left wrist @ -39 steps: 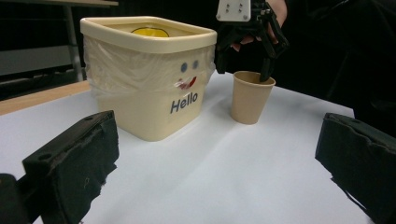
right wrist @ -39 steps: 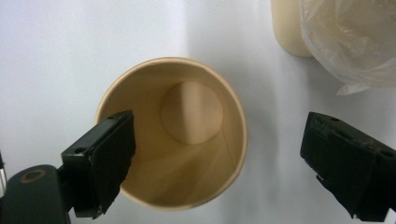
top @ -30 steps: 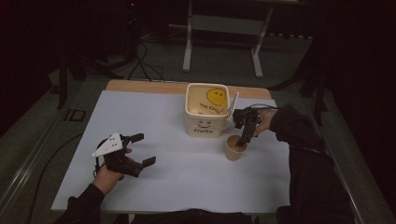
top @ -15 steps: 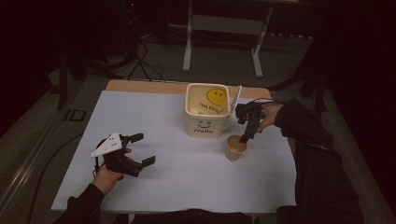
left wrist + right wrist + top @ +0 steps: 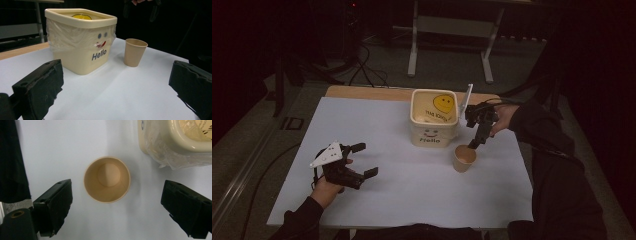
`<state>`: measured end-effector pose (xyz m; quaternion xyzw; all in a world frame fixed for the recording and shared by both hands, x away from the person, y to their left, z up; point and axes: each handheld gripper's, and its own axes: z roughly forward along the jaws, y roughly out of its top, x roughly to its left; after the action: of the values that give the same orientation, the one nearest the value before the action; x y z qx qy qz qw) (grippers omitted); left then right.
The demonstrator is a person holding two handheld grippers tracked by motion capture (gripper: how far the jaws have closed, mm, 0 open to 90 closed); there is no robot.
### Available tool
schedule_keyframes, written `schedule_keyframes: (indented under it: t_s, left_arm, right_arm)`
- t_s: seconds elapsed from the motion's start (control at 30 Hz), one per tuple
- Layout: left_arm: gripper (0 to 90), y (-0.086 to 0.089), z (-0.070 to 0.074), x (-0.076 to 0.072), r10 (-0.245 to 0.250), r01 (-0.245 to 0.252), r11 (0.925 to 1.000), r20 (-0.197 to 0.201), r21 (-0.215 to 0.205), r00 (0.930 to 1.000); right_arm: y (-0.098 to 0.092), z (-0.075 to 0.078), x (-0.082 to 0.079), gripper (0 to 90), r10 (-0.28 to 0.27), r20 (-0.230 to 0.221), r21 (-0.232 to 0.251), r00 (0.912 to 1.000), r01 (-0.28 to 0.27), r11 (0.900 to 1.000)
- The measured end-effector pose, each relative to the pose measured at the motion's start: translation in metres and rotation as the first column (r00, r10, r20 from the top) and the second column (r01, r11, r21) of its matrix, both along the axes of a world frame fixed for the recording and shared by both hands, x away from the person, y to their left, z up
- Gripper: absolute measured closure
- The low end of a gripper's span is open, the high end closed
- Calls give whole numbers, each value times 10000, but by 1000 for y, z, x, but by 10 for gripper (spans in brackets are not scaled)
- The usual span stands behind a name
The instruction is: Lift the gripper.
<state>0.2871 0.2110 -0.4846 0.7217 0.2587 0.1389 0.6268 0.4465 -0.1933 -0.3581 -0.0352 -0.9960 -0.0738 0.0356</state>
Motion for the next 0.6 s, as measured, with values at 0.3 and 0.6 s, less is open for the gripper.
schedule_keyframes:
  t_s: [0.3,0.6]
  left_arm:
    - [6,0,0,0,-10,10,10000,17,-16,10000]
    - [5,0,0,0,-37,37,10000,-2,-28,10000]
  right_arm:
    - [4,14,-4,102,104,76,175,9999,-106,9998]
    - [7,24,-7,102,213,152,351,9997,-218,9991]
